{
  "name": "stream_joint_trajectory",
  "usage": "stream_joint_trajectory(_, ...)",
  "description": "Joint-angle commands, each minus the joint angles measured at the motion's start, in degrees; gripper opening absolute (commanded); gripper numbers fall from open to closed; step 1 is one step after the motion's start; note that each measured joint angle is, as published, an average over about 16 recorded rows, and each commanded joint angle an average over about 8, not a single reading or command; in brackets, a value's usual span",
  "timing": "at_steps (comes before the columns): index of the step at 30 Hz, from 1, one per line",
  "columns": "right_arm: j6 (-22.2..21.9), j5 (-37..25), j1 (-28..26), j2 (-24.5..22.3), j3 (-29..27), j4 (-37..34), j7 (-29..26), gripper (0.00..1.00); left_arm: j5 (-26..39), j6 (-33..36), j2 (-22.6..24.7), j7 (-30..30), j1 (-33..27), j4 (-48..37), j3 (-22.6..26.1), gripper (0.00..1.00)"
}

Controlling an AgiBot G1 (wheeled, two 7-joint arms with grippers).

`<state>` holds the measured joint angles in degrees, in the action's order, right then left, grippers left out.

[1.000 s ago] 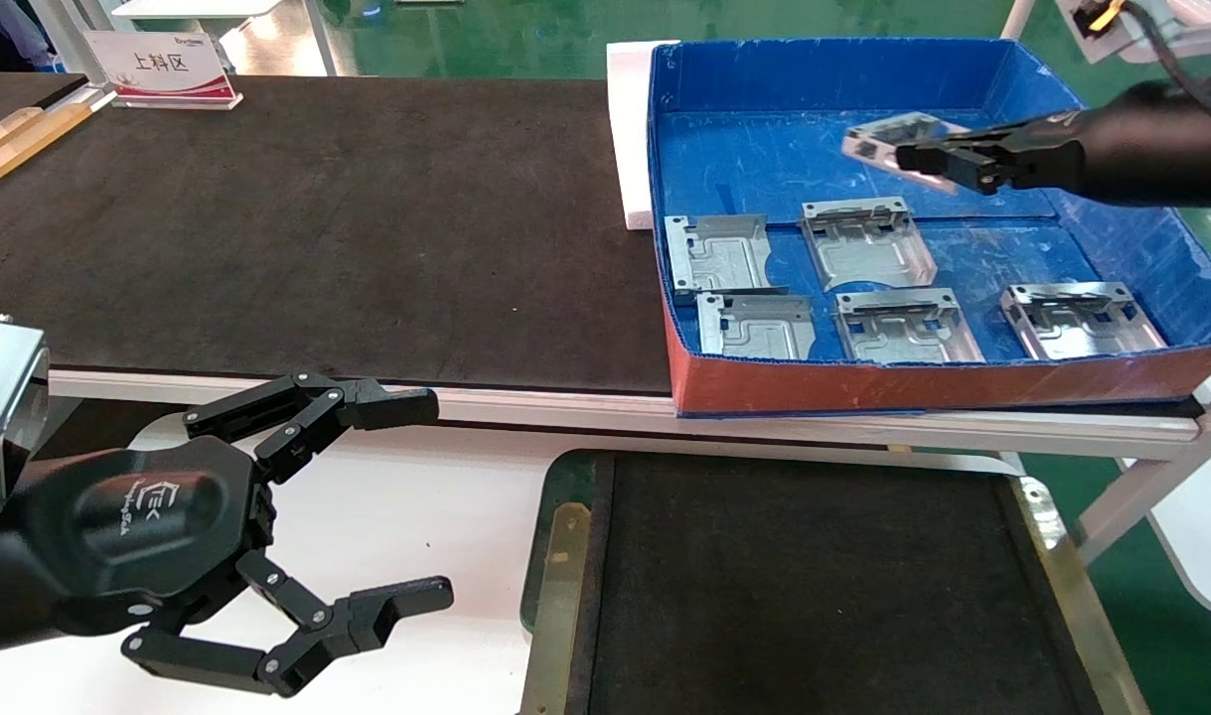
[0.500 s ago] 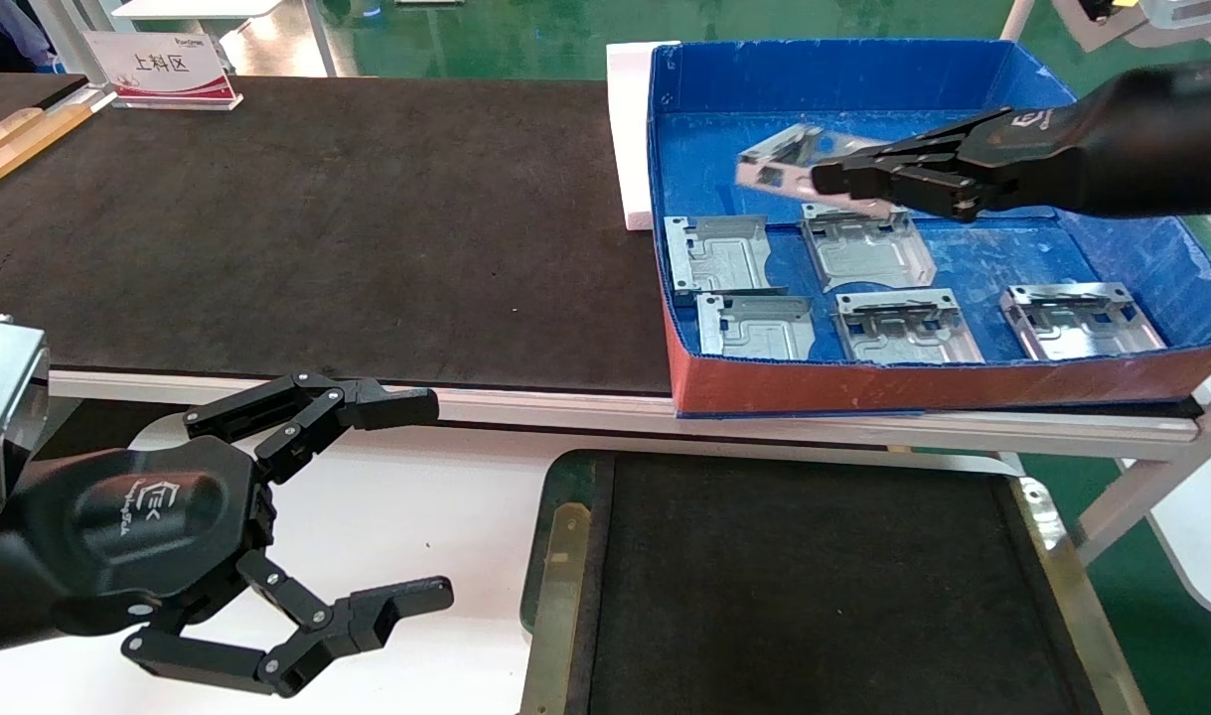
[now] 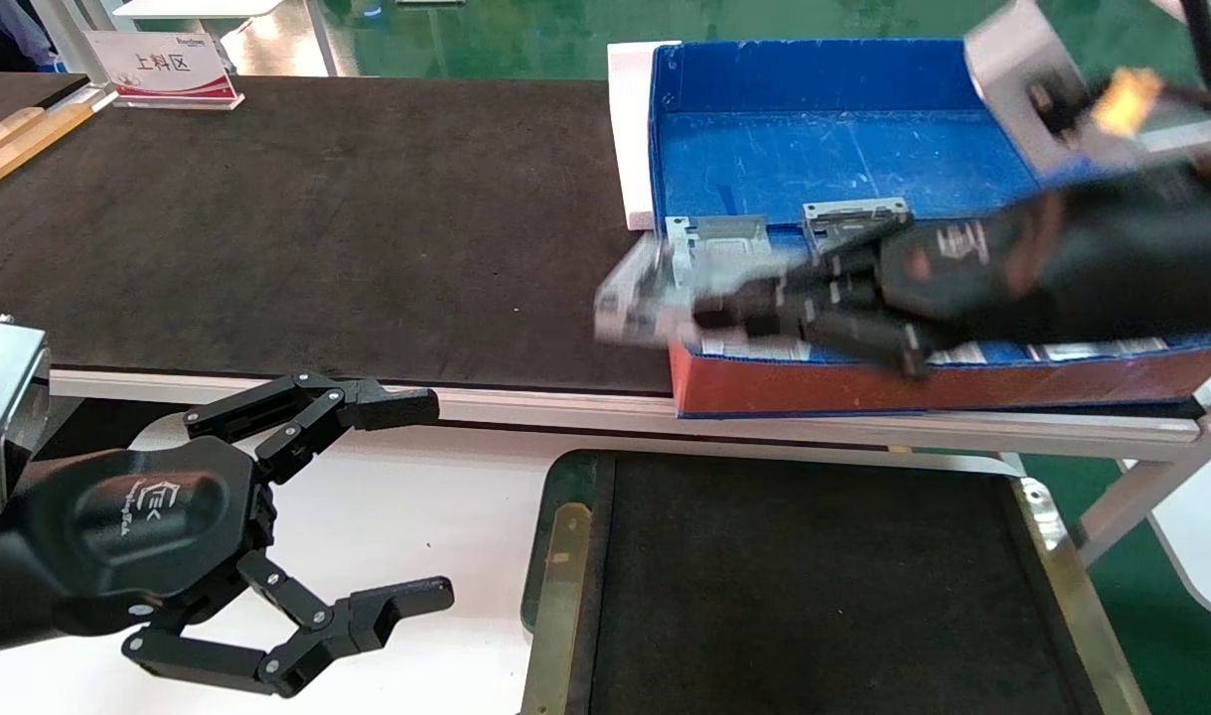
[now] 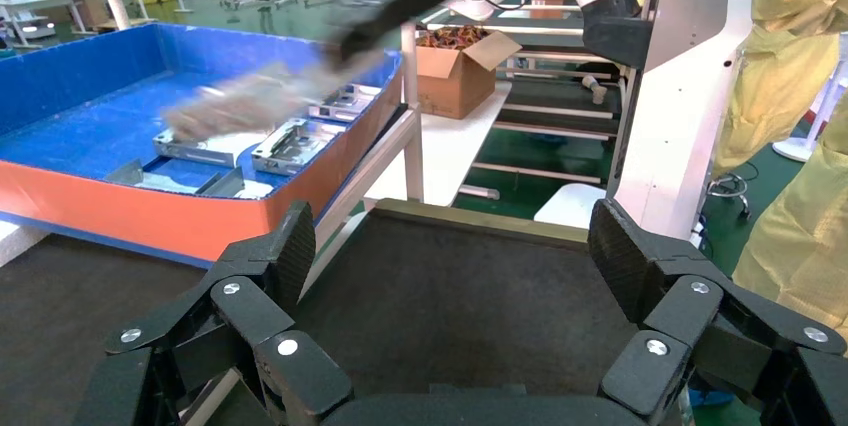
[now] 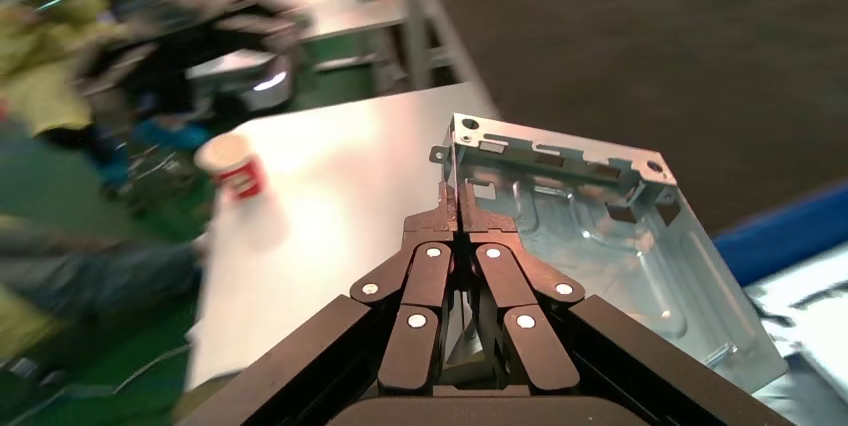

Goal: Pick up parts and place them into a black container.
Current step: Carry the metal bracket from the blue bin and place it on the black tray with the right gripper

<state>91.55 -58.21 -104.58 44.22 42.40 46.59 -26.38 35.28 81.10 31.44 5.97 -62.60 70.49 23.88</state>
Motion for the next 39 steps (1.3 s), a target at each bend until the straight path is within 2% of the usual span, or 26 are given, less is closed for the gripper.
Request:
stream_joint_trajectory(1,-0.38,4.16,1.88,-2.89,2.05,7.03,-2.82,0.00,0.00,0.00,0.00,0.00,0.00,0.00,0.00,1.00)
stream_joint_trajectory(9,-1.11,5.69,6.27,-5.99,7.44,14.55,-1.39,0.00,0.00,0.00,0.00,0.00,0.00,0.00,0.00,1.00)
stream_joint_trajectory(19,-1.66,3.79,10.81,-5.88,12.28,14.64,4.63,0.00,0.00,0.00,0.00,0.00,0.00,0.00,0.00,1.00)
stream_joint_trajectory(28,-2.48,-0.85,12.52,-2.63,15.86,8.73,11.41,0.00,0.00,0.00,0.00,0.00,0.00,0.00,0.00,1.00)
stream_joint_trajectory(39,-5.69,-7.27,13.14,7.73,18.89,-6.58,22.14,0.00,0.00,0.00,0.00,0.00,0.00,0.00,0.00,1.00)
